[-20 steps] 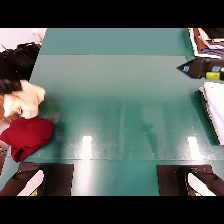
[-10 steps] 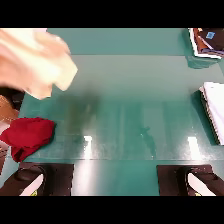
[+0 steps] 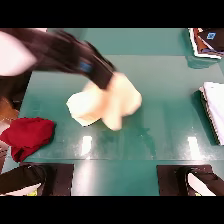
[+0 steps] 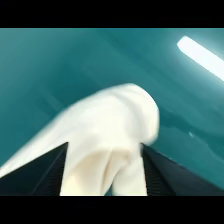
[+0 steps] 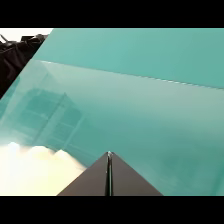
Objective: Fold the shirts.
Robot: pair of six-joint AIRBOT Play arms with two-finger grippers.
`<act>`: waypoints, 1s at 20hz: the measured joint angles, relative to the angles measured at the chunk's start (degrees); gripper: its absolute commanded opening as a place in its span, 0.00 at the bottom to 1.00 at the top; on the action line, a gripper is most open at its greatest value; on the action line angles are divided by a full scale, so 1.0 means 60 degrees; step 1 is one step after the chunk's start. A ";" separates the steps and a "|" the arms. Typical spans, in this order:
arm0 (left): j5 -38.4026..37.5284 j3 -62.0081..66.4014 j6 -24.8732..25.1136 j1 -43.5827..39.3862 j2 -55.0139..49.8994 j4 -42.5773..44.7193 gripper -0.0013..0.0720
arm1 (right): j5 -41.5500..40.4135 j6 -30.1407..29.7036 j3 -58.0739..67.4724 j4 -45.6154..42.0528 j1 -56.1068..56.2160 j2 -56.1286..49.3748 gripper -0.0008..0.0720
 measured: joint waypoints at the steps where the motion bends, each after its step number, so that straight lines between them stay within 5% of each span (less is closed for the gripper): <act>1: 0.0022 0.0004 0.0124 -0.0266 -0.0386 -0.0087 0.77 | 0.0018 0.0000 0.0000 -0.0004 0.0000 0.0000 0.03; 4: 0.0033 0.0011 0.0339 -0.0157 -0.1013 0.0204 0.77 | 0.0055 0.0000 0.0000 -0.0004 0.0000 0.0000 0.03; 9: -0.0040 -0.0455 0.0055 0.2561 -0.1315 0.0528 0.77 | 0.0102 0.0000 0.0000 -0.0007 0.0000 0.0000 0.03; 15: 0.0954 -0.2477 0.0605 0.6091 -0.2025 -0.2098 0.77 | 0.0117 0.0000 0.0000 -0.0029 0.0000 0.0000 0.03; 20: 0.1100 -0.3016 0.1854 0.7096 -0.3523 -0.3778 0.77 | 0.0211 0.0000 0.0000 -0.0044 0.0000 0.0000 0.03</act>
